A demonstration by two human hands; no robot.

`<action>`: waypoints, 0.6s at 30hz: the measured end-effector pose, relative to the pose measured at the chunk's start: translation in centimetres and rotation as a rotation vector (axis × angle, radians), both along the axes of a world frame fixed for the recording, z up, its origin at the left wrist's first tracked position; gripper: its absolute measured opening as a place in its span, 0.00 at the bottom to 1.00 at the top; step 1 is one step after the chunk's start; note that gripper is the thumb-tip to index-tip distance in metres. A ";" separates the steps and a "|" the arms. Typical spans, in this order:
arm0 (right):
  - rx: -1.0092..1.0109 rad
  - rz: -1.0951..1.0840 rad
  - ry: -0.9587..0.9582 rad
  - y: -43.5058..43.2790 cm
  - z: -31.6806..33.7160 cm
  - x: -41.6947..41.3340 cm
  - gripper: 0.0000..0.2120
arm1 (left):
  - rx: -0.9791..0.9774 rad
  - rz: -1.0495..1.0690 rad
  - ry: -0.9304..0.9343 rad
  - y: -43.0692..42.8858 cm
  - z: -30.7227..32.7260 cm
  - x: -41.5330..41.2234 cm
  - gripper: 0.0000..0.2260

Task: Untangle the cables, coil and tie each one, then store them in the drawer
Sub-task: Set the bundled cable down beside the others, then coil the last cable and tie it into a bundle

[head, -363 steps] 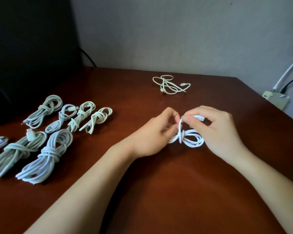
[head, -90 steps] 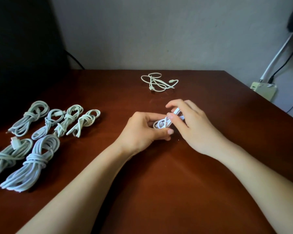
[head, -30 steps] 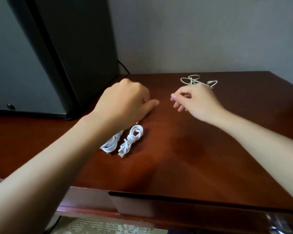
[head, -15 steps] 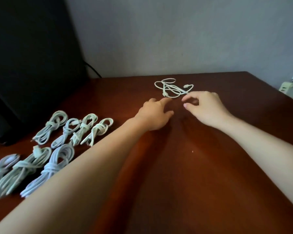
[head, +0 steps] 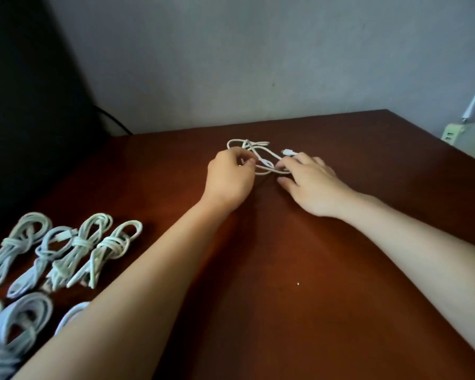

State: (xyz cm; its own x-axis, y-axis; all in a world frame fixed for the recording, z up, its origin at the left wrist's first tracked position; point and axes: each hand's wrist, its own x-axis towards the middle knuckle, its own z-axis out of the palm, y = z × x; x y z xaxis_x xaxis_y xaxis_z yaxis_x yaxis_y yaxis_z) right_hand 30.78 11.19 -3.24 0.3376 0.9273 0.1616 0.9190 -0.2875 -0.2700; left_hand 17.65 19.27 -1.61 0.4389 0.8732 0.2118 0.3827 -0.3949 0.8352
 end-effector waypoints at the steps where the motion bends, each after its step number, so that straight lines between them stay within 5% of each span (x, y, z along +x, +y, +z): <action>1: 0.023 -0.005 -0.018 -0.6 0.2 -0.3 0.12 | -0.005 0.014 -0.035 -0.3 -0.1 -0.4 0.08; 12: 0.736 0.046 0.211 -6.4 2.2 -4.4 0.04 | -0.001 0.102 -0.325 -5.6 0.5 -6.4 0.12; 18: 0.918 0.001 0.266 -9.3 1.7 -7.2 0.03 | 0.119 0.056 -0.382 -9.0 -1.0 -7.8 0.12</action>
